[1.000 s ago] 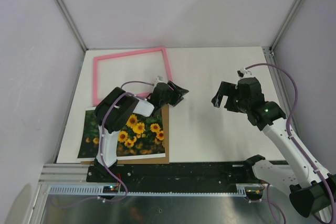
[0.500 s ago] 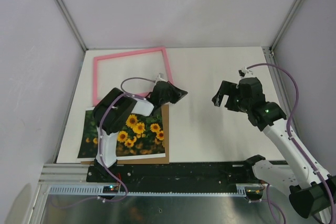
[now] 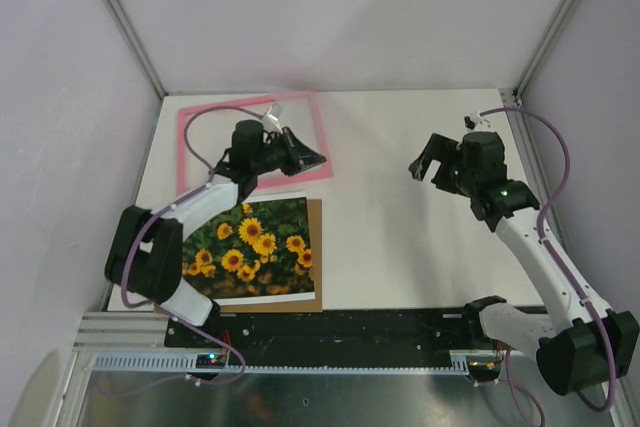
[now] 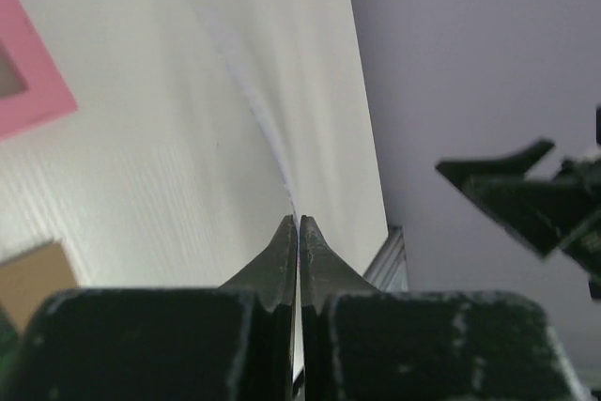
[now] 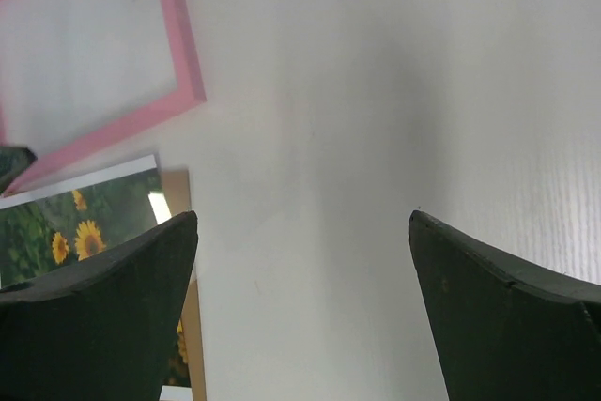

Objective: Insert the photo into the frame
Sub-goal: Pick up the glass panel from the frame body.

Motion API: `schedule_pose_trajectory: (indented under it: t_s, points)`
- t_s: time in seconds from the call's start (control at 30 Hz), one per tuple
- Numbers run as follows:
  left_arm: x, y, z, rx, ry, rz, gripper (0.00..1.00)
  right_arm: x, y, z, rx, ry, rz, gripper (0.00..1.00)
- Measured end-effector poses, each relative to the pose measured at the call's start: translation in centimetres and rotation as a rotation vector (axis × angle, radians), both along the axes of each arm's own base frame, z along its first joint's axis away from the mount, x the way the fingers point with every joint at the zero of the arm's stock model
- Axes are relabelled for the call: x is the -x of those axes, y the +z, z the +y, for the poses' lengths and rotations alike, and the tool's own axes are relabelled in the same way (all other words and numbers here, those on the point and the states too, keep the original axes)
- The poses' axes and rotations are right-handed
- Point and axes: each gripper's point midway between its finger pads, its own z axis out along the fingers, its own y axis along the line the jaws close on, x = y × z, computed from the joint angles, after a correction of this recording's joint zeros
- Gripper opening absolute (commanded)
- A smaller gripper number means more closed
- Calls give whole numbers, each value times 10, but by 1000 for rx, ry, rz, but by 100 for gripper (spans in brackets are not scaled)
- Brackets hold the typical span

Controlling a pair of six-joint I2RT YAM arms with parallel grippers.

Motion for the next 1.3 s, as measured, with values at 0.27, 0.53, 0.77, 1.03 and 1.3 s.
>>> schedule_pose_trajectory:
  t_s: [0.27,0.53,0.77,1.03,1.3]
  points:
    - [63,2,36,-75,-175,22,0,-29,-14,24,-46,103,-2,99]
    - [107,33,50,-119,-306,-116,0,-53,-14,27,-209,207,-12,100]
    - [130,65,52,-124,-400,-279,0,-61,15,23,-343,298,-99,99]
    - [139,116,52,-110,-429,-456,0,-60,41,14,-402,387,-187,99]
    - [152,151,54,-96,-430,-560,0,-51,74,23,-448,514,-296,99]
